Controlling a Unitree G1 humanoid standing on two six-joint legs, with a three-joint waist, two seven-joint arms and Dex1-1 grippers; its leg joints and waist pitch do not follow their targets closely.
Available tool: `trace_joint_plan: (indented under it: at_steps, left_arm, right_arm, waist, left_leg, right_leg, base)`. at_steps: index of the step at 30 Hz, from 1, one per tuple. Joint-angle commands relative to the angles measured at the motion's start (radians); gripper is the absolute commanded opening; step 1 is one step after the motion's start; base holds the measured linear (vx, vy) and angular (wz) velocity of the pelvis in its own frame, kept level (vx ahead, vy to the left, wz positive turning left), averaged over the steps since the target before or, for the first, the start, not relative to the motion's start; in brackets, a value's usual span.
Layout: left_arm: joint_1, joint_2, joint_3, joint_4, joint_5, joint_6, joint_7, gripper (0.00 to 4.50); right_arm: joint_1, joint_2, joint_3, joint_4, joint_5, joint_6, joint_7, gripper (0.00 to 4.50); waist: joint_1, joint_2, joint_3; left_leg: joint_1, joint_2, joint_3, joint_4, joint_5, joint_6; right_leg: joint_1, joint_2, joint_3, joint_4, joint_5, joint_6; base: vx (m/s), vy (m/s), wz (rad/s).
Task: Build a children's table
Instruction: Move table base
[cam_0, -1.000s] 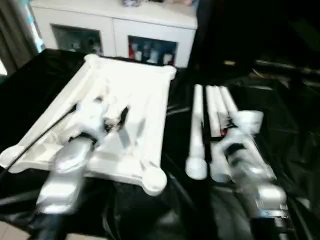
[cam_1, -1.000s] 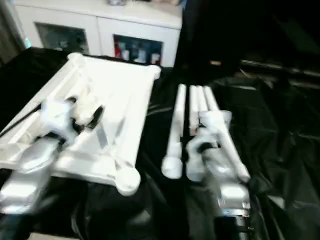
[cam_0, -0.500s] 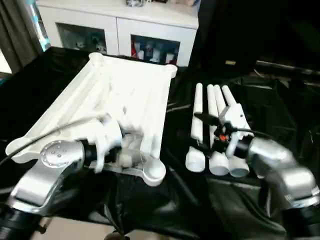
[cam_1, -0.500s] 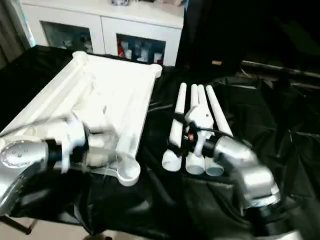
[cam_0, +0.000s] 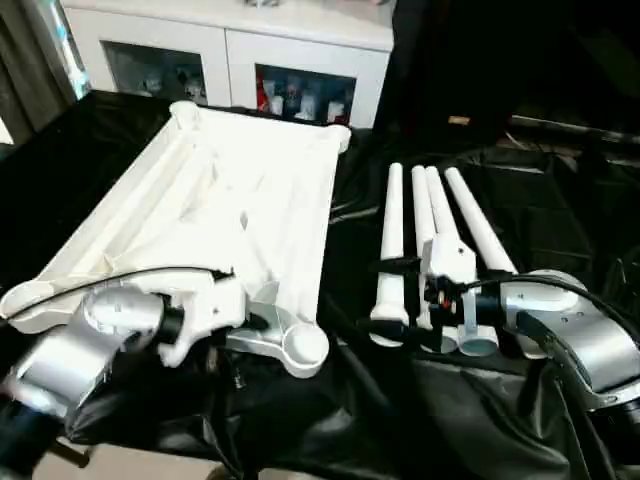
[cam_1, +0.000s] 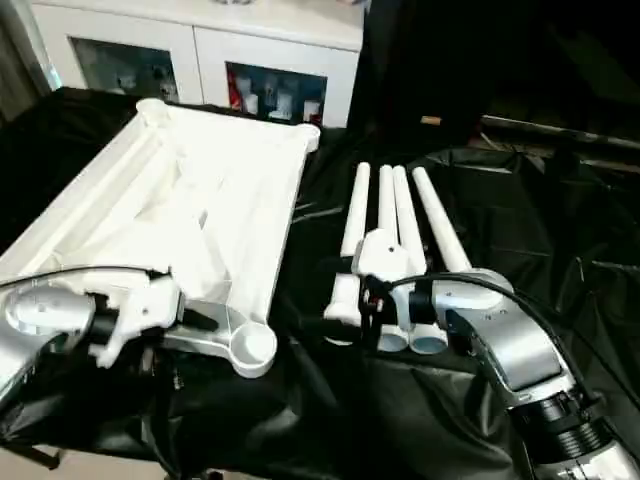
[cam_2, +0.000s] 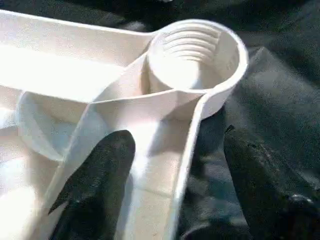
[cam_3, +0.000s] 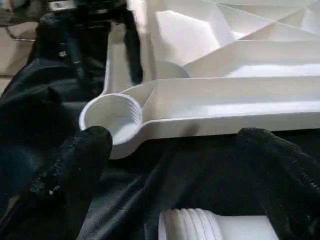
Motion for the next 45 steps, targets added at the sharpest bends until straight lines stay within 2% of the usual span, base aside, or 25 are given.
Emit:
trace_joint_plan:
  at_steps: [1,3,8,10,11,12,20,22,26,28,30,36,37,38,40,45]
  left_arm:
    - [-0.023,0.015,-0.002,0.019,0.019,-0.019,-0.027,2.96]
    - [-0.047,0.023,-0.001,0.054,0.017,-0.031,-0.061,2.78]
    - [-0.072,0.042,-0.016,0.083,0.023,-0.03,-0.108,2.46]
    - [-0.082,0.046,-0.024,0.101,0.04,-0.038,-0.116,2.28]
    - [-0.084,0.047,-0.025,0.105,0.043,-0.04,-0.118,2.17]
    - [-0.089,0.045,-0.024,0.115,0.047,-0.046,-0.119,2.1]
    - [-0.113,0.025,-0.027,0.165,0.109,-0.087,-0.072,1.56]
    - [-0.106,0.023,-0.027,0.157,0.112,-0.082,-0.065,1.27]
    - [-0.092,0.013,-0.019,0.146,0.117,-0.086,-0.045,1.15]
    - [-0.085,0.009,-0.015,0.14,0.118,-0.09,-0.039,0.83]
    - [-0.068,-0.001,0.0,0.128,0.127,-0.116,-0.005,0.76]
    - [-0.067,-0.005,0.017,0.134,0.184,-0.17,0.091,0.34]
    - [-0.07,-0.001,0.018,0.138,0.196,-0.179,0.104,0.26]
    - [-0.073,0.001,0.022,0.143,0.204,-0.188,0.117,0.26]
    - [-0.08,-0.004,0.033,0.162,0.207,-0.208,0.141,0.18]
    - [-0.088,0.0,0.043,0.205,0.219,-0.239,0.152,0.01]
  right_arm:
    - [-0.012,-0.011,0.003,-0.024,0.013,0.019,0.029,4.5]
    - [-0.011,-0.015,0.01,-0.036,0.03,0.034,0.052,4.5]
    - [-0.014,-0.021,0.017,-0.03,0.025,0.036,0.07,4.5]
    - [-0.017,-0.025,0.021,-0.026,0.019,0.037,0.079,4.5]
    - [-0.017,-0.025,0.022,-0.025,0.018,0.037,0.081,4.5]
    - [-0.019,-0.024,0.023,-0.026,0.017,0.042,0.084,4.5]
    - [-0.028,-0.021,0.043,-0.024,0.003,0.042,0.09,4.5]
    - [-0.026,-0.022,0.046,-0.021,-0.002,0.036,0.089,4.5]
    - [-0.023,-0.018,0.046,-0.018,-0.01,0.032,0.089,4.5]
    - [-0.023,-0.017,0.047,-0.018,-0.011,0.031,0.088,4.5]
    - [-0.021,-0.013,0.049,-0.017,-0.014,0.029,0.084,4.5]
    - [-0.016,-0.007,0.048,-0.018,-0.018,0.025,0.081,4.5]
    - [-0.014,-0.005,0.048,-0.018,-0.02,0.023,0.08,4.5]
    - [-0.013,-0.003,0.049,-0.018,-0.021,0.022,0.079,4.5]
    - [-0.013,0.0,0.049,-0.017,-0.02,0.021,0.078,4.5]
    - [-0.015,0.007,0.05,-0.011,-0.027,0.012,0.075,4.5]
  waist:
    - [0.005,0.009,-0.052]
    - [0.007,0.009,-0.048]
    - [0.007,0.011,-0.045]
    - [0.009,0.014,-0.047]
    - [0.01,0.012,-0.047]
    - [0.012,0.015,-0.047]
    - [0.024,0.013,-0.05]
    - [0.028,0.013,-0.049]
    - [0.028,0.011,-0.047]
    - [0.029,0.012,-0.046]
    - [0.029,0.012,-0.046]
    - [0.027,0.008,-0.049]
    - [0.026,0.007,-0.049]
    - [0.023,0.007,-0.051]
    - [0.021,0.006,-0.052]
    - [0.018,0.005,-0.054]
  left_leg:
    - [0.02,0.068,-0.023,-0.083,-0.102,0.033]
    - [0.023,0.07,-0.024,-0.087,-0.154,0.014]
    - [0.028,0.073,-0.026,-0.093,-0.207,-0.021]
    - [0.03,0.072,-0.025,-0.092,-0.202,-0.024]
    - [0.029,0.072,-0.025,-0.092,-0.198,-0.023]
    - [0.028,0.073,-0.026,-0.092,-0.194,-0.024]
    - [0.03,0.074,-0.023,-0.09,-0.178,-0.025]
    - [0.031,0.075,-0.024,-0.092,-0.191,-0.03]
    - [0.031,0.076,-0.025,-0.094,-0.214,-0.038]
    - [0.03,0.076,-0.025,-0.094,-0.218,-0.039]
    - [0.029,0.077,-0.026,-0.095,-0.222,-0.04]
    - [0.026,0.076,-0.026,-0.093,-0.192,-0.029]
    - [0.025,0.076,-0.026,-0.093,-0.186,-0.027]
    - [0.018,0.075,-0.029,-0.093,-0.168,-0.024]
    - [0.019,0.074,-0.028,-0.09,-0.159,-0.021]
    - [0.024,0.071,-0.022,-0.085,-0.122,0.0]
  right_leg:
    - [0.028,-0.09,0.05,-0.066,0.017,-0.24]
    - [0.026,-0.092,0.051,-0.073,-0.059,-0.235]
    - [0.022,-0.095,0.053,-0.078,-0.123,-0.226]
    - [0.021,-0.094,0.053,-0.077,-0.112,-0.226]
    - [0.022,-0.094,0.053,-0.077,-0.102,-0.226]
    - [0.023,-0.095,0.053,-0.074,-0.094,-0.228]
    - [0.023,-0.096,0.053,-0.071,-0.045,-0.238]
    - [0.022,-0.097,0.053,-0.072,-0.067,-0.235]
    - [0.021,-0.098,0.053,-0.075,-0.103,-0.23]
    - [0.021,-0.099,0.054,-0.077,-0.118,-0.224]
    - [0.021,-0.099,0.054,-0.078,-0.129,-0.22]
    - [0.024,-0.098,0.053,-0.075,-0.085,-0.217]
    - [0.025,-0.098,0.053,-0.073,-0.077,-0.217]
    - [0.031,-0.098,0.051,-0.069,-0.054,-0.217]
    - [0.029,-0.097,0.049,-0.069,-0.034,-0.215]
    - [0.027,-0.094,0.05,-0.064,0.033,-0.238]
  base:
    - [0.0,0.0,0.0]
    - [0.0,0.0,0.0]
    - [0.0,0.0,0.0]
    - [0.0,0.0,0.0]
    - [0.0,0.0,0.0]
    - [0.0,0.0,0.0]
    - [0.0,0.0,0.0]
    - [0.0,0.0,0.0]
    - [0.0,0.0,0.0]
    - [0.0,0.0,0.0]
    - [0.0,0.0,0.0]
    - [0.0,0.0,0.0]
    - [0.0,0.0,0.0]
    - [0.0,0.0,0.0]
    - [0.0,0.0,0.0]
    - [0.0,0.0,0.0]
